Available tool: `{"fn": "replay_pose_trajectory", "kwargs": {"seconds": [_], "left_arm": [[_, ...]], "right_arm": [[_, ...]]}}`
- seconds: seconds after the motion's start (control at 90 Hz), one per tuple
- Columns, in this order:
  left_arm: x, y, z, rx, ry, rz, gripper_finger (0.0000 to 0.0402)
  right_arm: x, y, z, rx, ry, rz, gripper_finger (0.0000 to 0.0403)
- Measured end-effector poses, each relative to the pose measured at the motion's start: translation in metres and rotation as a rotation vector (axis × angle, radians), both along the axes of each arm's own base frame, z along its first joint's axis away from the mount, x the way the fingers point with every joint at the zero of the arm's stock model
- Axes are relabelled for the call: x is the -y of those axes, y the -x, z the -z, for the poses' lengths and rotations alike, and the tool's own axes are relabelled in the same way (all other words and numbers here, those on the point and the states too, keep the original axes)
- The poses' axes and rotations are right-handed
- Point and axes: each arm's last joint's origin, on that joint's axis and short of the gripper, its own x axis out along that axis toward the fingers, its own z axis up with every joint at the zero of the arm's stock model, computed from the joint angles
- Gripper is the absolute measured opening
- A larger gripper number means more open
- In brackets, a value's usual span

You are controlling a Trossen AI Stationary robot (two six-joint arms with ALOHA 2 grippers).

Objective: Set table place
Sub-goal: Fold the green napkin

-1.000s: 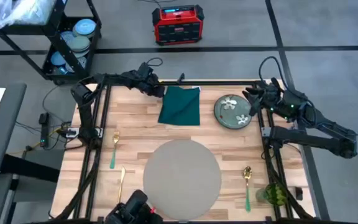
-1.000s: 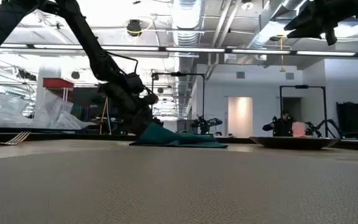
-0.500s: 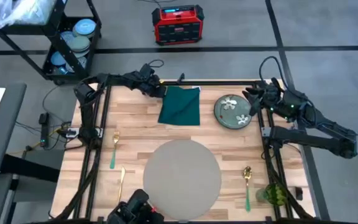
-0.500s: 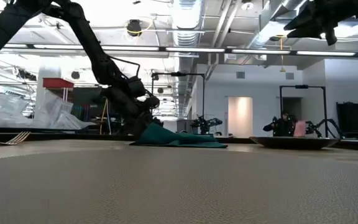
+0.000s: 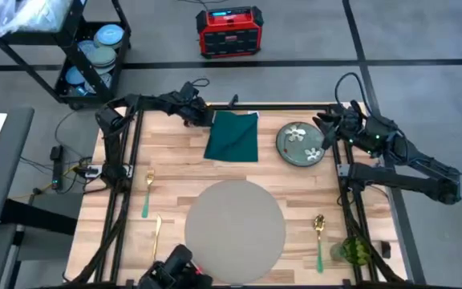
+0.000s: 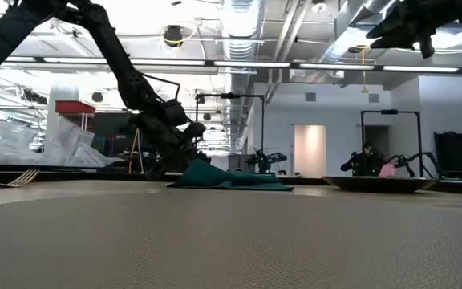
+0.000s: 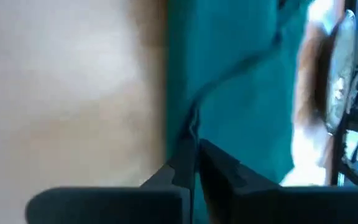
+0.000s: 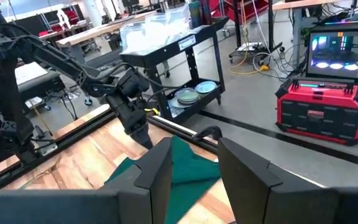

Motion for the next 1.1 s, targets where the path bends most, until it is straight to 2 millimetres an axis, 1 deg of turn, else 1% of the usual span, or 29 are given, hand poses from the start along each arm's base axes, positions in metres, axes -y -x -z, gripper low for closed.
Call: {"fn": "replay_pose_trajectory", "kwargs": {"seconds": [0.189, 0.267, 0.4, 0.544, 0.711, 0.833, 1.1], "left_arm": [[0.003, -0.014, -0.031, 0.05, -0.039, -0.015, 0.0], [0.005, -0.019, -0.039, 0.057, -0.059, -0.013, 0.0], [0.018, -0.031, -0.039, 0.053, -0.03, 0.002, 0.0], [0.033, -0.045, -0.039, 0.032, -0.057, 0.022, 0.0], [0.045, -0.06, -0.043, 0.071, -0.044, 0.015, 0.0], [0.055, -0.072, -0.046, 0.099, -0.068, 0.007, 0.0], [0.07, -0.089, -0.052, 0.164, -0.066, -0.023, 0.0]], "right_arm": [[0.0, 0.0, 0.0, -0.001, 0.001, 0.001, 0.0119], [0.0, 0.0, 0.0, 0.0, 0.001, 0.001, 0.0119], [0.0, 0.0, 0.0, -0.001, 0.0, 0.001, 0.0119], [0.0, 0.0, 0.0, -0.001, 0.0, 0.001, 0.0119], [0.0, 0.0, 0.0, -0.001, 0.0, 0.001, 0.0119], [0.0, 0.0, 0.0, -0.001, 0.0, 0.001, 0.0119], [0.0, 0.0, 0.001, -0.011, -0.005, 0.001, 0.0119]]}}
